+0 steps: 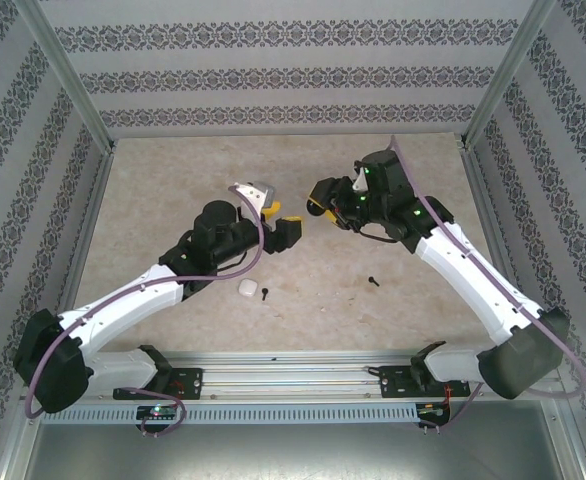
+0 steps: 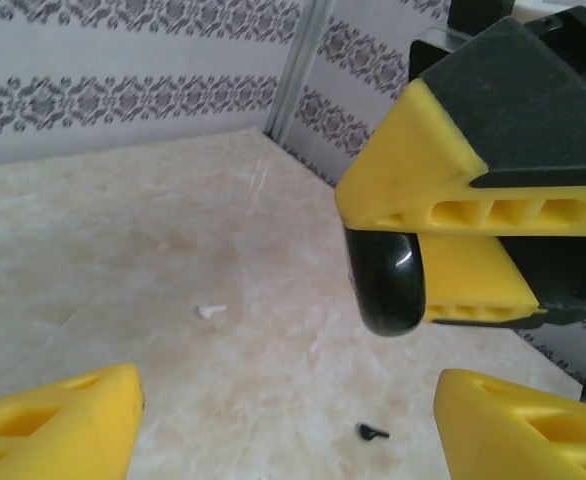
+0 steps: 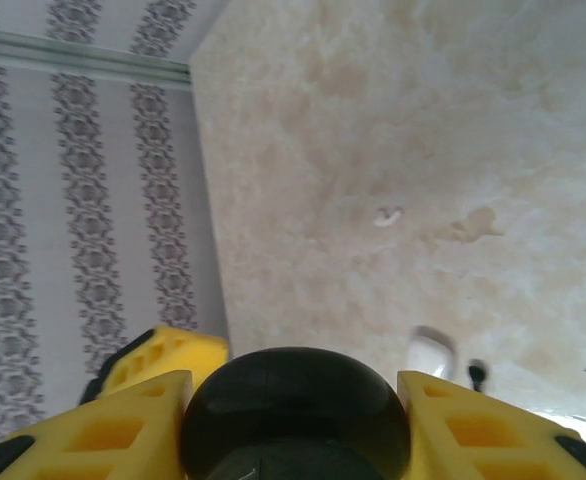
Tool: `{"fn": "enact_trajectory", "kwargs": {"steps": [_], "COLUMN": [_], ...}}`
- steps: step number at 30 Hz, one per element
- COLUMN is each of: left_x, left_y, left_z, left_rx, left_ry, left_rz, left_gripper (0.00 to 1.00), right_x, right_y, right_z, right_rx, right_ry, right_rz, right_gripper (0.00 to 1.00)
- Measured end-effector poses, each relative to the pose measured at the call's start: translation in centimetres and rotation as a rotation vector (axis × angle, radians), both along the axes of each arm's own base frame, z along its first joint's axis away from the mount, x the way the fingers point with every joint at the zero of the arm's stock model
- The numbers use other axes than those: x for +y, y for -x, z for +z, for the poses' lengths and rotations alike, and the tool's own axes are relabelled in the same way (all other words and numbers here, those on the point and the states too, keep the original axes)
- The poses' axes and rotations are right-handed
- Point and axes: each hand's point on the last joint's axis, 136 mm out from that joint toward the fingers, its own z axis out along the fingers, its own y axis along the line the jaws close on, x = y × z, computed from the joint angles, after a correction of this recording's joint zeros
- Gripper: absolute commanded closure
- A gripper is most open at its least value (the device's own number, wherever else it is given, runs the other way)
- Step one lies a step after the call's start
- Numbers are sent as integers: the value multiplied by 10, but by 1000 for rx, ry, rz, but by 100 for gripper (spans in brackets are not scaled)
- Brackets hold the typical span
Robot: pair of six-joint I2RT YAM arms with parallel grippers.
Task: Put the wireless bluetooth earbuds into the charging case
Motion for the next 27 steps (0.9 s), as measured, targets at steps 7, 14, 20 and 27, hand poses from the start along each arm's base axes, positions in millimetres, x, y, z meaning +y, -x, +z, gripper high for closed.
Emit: {"fn": "enact_trajectory", "kwargs": {"steps": [7, 14, 20, 27], "left_x": [-28, -40, -40, -41], "left_y": [-2, -12, -14, -14], "left_z": [7, 22, 38, 44], "left_rx": [-38, -84, -112, -113], "left_ry": [32, 76, 124, 158], "left_rz": [-46, -48, -38, -38], "left_gripper": [26, 35, 47, 59], "right_x": [0, -2, -4, -3], "right_y": [5, 6, 8, 7], "right_z": [21, 24, 26, 32], "right_rx": [-22, -13, 1, -4], "right_ry": [-79, -111, -134, -166], "right_rz": [-15, -22, -25, -22], "right_gripper": [64, 64, 64, 65]}}
